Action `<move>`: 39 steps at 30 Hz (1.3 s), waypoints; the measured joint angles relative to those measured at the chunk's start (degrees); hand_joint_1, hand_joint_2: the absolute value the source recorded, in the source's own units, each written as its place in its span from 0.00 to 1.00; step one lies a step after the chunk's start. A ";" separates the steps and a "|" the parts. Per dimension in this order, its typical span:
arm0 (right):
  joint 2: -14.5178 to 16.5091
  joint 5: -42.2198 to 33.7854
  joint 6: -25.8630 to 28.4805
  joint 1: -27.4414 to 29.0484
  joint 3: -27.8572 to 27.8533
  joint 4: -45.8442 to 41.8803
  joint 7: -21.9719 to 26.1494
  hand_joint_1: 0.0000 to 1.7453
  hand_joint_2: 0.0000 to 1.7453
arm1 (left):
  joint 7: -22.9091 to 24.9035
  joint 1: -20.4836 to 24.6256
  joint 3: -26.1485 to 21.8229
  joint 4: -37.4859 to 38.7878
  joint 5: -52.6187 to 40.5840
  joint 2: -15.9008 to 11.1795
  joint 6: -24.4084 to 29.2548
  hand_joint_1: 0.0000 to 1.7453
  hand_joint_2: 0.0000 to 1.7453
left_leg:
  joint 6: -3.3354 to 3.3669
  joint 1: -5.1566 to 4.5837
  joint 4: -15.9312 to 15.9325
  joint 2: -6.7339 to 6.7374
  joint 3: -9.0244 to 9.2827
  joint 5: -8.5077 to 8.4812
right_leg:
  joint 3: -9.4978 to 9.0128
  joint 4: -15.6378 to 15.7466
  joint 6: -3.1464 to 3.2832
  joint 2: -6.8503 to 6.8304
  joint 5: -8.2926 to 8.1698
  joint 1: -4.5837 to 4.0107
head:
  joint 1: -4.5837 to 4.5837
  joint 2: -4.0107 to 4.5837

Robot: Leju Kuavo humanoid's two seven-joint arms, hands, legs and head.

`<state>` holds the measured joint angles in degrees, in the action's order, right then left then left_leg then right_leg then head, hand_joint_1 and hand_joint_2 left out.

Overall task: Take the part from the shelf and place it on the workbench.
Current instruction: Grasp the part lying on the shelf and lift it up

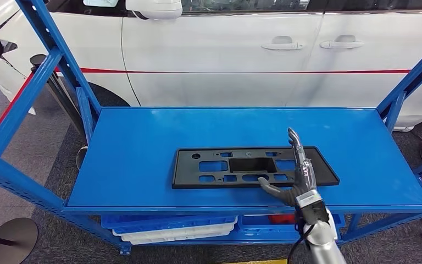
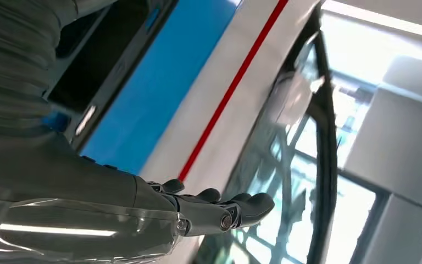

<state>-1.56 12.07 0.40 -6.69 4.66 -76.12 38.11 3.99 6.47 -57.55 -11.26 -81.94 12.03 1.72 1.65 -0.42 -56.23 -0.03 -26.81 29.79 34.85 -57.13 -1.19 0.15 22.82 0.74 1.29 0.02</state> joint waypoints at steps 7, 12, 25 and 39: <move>-1.07 -3.40 -3.84 -0.57 -0.36 0.64 0.01 0.00 1.00 | 0.01 0.00 0.00 0.00 -0.01 -0.12 0.08 0.00 0.00 | 0.00 0.00 -0.01 0.00 0.00 0.00 | 0.00 0.00 0.00 0.00 0.00 0.00 | 0.00 -0.02; -2.24 -7.62 -9.70 -1.37 -1.58 1.69 0.01 0.00 1.00 | 0.00 -0.01 0.01 0.00 -0.04 -0.26 0.19 0.00 0.00 | 0.00 0.00 -0.01 -0.01 0.00 0.00 | 0.00 0.01 0.00 -0.01 0.00 0.00 | 0.00 0.01; -3.55 -5.78 -18.63 -5.50 -16.79 10.45 0.03 0.00 1.00 | 0.76 0.04 0.06 0.00 -0.14 -1.14 0.52 0.00 0.00 | -0.01 0.02 -0.01 -0.02 -0.07 -0.01 | 0.07 -0.01 0.00 -0.03 -0.01 -0.02 | 0.00 0.01; -10.24 2.83 -2.99 -2.98 1.52 -2.61 0.03 0.00 1.00 | 0.62 0.12 0.07 0.00 -0.26 -1.90 0.08 0.00 0.00 | -0.01 0.02 -0.02 0.01 -0.10 -0.02 | 0.11 -0.02 0.00 0.00 -0.03 -0.01 | 0.00 0.00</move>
<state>-11.80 14.90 -2.60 -9.67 6.18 -78.72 38.14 4.61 6.59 -57.48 -11.26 -82.20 10.13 1.80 1.63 -0.40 -56.25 -0.02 -26.91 29.77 34.97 -57.15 -1.18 0.15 22.79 0.73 1.29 0.02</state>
